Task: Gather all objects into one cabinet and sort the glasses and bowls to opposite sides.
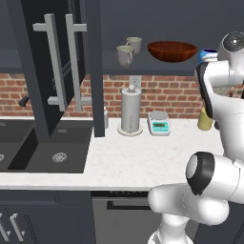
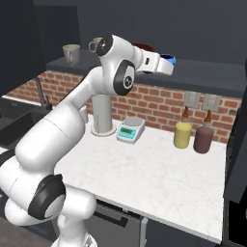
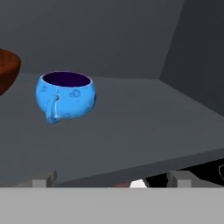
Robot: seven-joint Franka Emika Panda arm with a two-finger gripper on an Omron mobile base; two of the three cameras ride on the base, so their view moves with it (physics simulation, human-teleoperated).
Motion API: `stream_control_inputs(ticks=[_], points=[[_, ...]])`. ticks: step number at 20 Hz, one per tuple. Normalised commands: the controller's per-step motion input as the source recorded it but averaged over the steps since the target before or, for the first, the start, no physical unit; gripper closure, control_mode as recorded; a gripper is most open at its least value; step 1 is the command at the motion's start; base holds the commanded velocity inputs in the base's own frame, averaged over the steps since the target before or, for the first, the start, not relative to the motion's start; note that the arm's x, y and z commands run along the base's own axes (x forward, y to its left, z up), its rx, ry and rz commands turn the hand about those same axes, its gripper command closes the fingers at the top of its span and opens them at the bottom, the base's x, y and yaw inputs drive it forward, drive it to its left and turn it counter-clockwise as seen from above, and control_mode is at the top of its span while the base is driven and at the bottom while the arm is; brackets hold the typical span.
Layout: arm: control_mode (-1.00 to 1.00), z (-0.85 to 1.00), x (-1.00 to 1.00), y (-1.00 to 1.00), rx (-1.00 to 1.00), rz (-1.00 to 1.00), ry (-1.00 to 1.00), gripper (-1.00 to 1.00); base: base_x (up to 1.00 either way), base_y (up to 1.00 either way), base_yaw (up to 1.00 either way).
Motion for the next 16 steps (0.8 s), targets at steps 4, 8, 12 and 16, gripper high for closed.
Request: stream_control_inputs(ticks=[4,8,12,16], points=[[-1.0,0.0,0.36,0.19,0.0,-0.03,0.09,-1.0,0.0,0.0,0.0],[-1.0,0.05,0.63,0.21,0.0,0.0,0.13,-1.0,0.0,0.0,0.0],[-1.0,0.01,0.51,0.18,0.0,0.0,0.16,-1.0,0.0,0.0,0.0],[-1.0,0.0,0.01,-0.02,0.0,0.0,0.0,-1.0,0.0,0.0,0.0]])
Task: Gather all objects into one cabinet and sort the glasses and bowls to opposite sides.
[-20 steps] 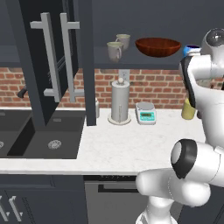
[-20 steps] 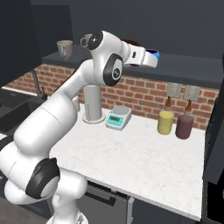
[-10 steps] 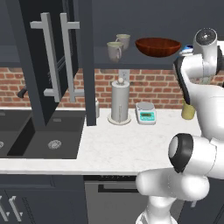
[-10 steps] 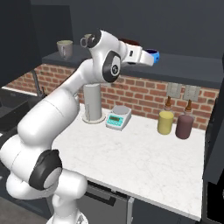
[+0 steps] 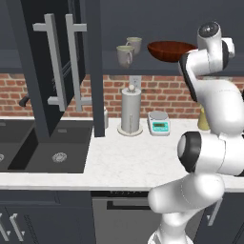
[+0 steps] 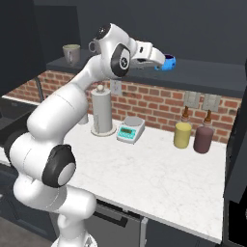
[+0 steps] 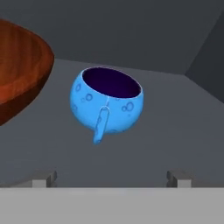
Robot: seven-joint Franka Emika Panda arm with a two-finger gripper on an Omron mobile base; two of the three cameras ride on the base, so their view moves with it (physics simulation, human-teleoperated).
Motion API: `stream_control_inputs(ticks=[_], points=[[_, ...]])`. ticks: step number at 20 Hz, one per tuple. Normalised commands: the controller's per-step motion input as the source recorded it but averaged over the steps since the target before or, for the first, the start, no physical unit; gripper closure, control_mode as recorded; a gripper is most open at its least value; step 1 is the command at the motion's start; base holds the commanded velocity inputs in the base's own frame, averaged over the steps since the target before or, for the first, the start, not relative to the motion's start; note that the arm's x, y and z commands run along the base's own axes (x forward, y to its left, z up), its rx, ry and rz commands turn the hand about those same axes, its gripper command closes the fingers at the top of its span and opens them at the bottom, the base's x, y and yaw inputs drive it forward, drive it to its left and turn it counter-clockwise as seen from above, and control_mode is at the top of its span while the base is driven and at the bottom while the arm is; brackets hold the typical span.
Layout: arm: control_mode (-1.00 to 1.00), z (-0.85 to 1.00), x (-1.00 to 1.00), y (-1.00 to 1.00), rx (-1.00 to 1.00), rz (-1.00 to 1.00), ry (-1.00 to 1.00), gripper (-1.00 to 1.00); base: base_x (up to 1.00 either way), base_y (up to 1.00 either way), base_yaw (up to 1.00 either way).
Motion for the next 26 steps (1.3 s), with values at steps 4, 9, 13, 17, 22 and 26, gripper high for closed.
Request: stream_control_inputs(ticks=[4,9,13,17,22,26], points=[[-1.0,-0.12,0.21,-0.14,0.0,0.0,-0.1,-1.0,0.0,0.0,0.0],[-1.0,-0.02,0.08,-0.12,0.0,0.0,-0.04,-1.0,0.0,0.0,0.0],[-1.0,0.0,0.02,0.0,0.0,0.0,0.0,-1.0,0.0,0.0,0.0],[-1.0,0.0,0.23,0.01,0.0,-0.01,0.0,-1.0,0.0,0.0,0.0],[-1.0,0.0,0.3,0.03,0.0,-0.04,0.0,-1.0,0.0,0.0,0.0],[-1.0,0.0,0.24,0.0,0.0,-0.04,0.0,-1.0,0.0,0.0,0.0]])
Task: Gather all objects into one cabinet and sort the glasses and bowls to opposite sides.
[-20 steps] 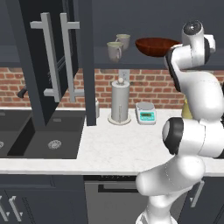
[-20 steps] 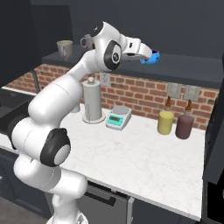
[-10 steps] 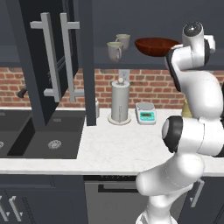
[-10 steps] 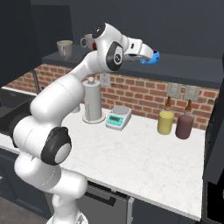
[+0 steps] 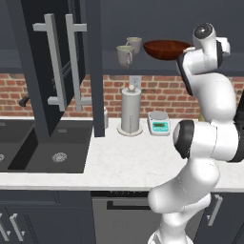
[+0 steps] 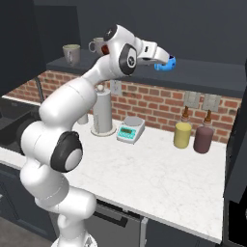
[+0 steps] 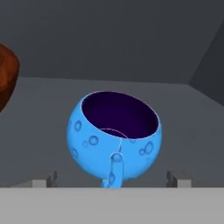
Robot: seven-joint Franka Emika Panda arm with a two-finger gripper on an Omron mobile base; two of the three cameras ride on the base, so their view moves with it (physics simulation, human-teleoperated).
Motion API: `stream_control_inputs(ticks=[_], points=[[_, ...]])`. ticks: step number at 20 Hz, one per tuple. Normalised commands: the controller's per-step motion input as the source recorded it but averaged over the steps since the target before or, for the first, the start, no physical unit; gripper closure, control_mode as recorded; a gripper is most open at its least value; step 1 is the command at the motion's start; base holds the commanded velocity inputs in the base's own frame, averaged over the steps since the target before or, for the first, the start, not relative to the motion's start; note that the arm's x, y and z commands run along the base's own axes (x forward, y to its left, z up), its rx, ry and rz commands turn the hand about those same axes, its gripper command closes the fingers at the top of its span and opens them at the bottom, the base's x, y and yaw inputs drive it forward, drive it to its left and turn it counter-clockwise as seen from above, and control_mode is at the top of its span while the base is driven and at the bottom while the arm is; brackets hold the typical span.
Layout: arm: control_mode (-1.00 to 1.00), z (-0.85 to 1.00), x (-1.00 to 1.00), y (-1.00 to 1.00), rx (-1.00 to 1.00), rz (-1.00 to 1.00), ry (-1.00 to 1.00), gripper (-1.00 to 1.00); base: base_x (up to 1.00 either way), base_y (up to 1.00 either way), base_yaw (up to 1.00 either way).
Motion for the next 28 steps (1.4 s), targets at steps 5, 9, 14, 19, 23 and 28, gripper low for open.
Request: stream_control_inputs(ticks=[5,9,14,19,23,28], points=[[-1.0,0.0,0.19,0.0,0.0,-0.03,0.0,-1.0,0.0,0.0,0.0],[-1.0,0.0,0.04,-0.01,0.0,-0.02,0.0,-1.0,0.0,0.0,0.0],[-1.0,0.0,0.0,0.0,0.0,-0.01,0.0,1.0,0.0,0.0,0.0],[-1.0,0.0,0.0,0.0,0.0,-0.02,0.0,1.0,0.0,0.0,0.0],[-1.0,0.0,0.0,-0.02,0.0,0.0,0.0,1.0,0.0,0.0,0.0],[-1.0,0.0,0.0,0.0,0.0,0.0,0.0,1.0,0.0,0.0,0.0]])
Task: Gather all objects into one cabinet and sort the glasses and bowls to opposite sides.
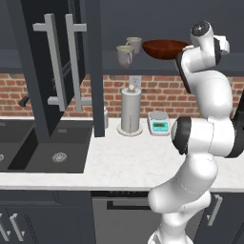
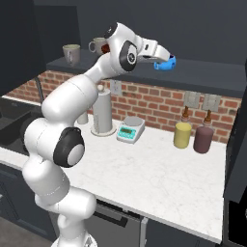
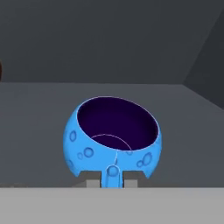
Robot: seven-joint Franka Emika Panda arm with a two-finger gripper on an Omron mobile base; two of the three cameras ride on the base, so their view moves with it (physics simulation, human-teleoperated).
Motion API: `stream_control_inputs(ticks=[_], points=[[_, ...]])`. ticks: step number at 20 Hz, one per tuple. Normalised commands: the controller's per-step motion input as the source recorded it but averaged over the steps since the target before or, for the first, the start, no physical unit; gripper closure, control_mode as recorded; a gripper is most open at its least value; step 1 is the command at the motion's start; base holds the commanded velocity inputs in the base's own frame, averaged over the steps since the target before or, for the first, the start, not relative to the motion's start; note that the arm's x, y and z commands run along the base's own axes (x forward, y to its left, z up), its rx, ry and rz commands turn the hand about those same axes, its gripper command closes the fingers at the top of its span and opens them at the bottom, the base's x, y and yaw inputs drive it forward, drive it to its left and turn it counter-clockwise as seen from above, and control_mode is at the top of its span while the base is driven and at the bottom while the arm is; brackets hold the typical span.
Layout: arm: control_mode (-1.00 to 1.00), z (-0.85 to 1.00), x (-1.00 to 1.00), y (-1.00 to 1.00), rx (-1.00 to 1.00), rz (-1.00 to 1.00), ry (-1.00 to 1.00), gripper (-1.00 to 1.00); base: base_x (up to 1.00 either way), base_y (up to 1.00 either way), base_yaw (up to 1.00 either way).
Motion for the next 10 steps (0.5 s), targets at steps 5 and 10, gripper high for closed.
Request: stream_control_inputs(ticks=[5,10], points=[[-1.0,0.36,-0.63,0.0,0.0,0.0,0.0,1.0,0.0,0.0,0.0],[-1.0,0.65,-1.0,0.05,0.0,0.0,0.0,1.0,0.0,0.0,0.0]])
